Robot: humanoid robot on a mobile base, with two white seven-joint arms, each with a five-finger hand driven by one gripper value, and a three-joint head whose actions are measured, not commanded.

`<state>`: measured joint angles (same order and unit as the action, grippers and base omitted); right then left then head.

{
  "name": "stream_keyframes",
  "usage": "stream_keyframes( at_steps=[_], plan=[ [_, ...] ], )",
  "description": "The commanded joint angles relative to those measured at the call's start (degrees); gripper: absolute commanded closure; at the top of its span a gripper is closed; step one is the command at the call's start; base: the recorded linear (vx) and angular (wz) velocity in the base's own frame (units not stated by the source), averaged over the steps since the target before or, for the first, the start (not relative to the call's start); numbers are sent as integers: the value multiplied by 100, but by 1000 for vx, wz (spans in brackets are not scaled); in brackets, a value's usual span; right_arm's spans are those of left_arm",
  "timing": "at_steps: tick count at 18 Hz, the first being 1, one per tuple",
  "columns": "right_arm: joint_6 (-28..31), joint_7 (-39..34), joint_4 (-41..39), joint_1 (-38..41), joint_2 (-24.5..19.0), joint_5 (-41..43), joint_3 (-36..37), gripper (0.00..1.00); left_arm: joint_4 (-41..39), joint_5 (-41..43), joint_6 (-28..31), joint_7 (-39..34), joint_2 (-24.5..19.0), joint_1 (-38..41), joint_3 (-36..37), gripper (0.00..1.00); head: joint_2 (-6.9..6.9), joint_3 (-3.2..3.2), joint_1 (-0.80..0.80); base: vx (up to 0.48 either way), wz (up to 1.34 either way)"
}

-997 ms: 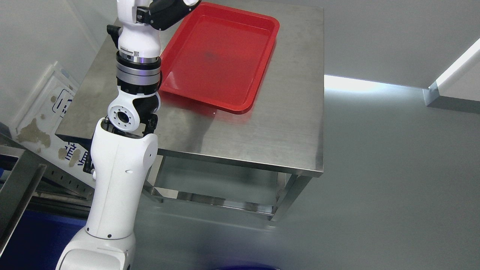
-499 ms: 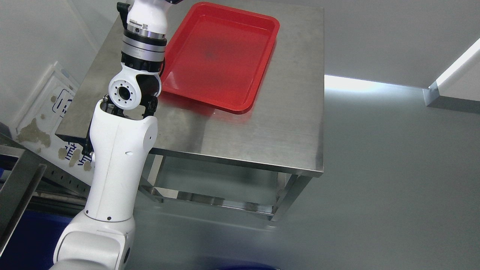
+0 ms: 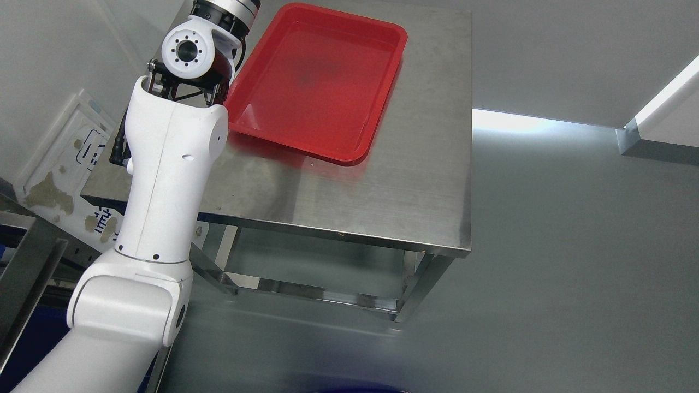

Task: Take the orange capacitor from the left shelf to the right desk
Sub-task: 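Lower the capacitor onto the red tray and open the left hand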

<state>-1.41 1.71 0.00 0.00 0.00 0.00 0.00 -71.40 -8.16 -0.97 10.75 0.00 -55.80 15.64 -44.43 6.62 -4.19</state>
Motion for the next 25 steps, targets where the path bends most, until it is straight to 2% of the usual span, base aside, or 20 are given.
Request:
stream_keyframes(
  at_steps=[1,5,9,16,22,24,25],
  plan=[
    [0,-4,-100,115,100,-26,70,0,2138,183,53,103,-100,-248,405,96,0,0,0,0,0],
    [0,-4,-100,115,100,-26,70,0,2148,174,175,111,-100,332,-112,96,0,0,0,0,0],
    [0,-4,-100,115,100,-26,70,0,2130,157,237,226,-100,552,-377,96,0,0,0,0,0],
    [0,-4,-100,115,100,-26,70,0,2069,192,220,217,-100,632,-492,93,0,0,0,0,0],
    [0,-4,-100,115,100,-26,70,0,1806,192,193,243,-100,1027,-491,92,0,0,0,0,0],
    [0,-4,-100,115,100,-26,70,0,1587,183,193,252,-100,1019,-492,87,0,0,0,0,0],
    [0,-4,-100,115,100,-26,70,0,1516,166,202,252,-100,1001,-500,80,0,0,0,0,0]
  ],
)
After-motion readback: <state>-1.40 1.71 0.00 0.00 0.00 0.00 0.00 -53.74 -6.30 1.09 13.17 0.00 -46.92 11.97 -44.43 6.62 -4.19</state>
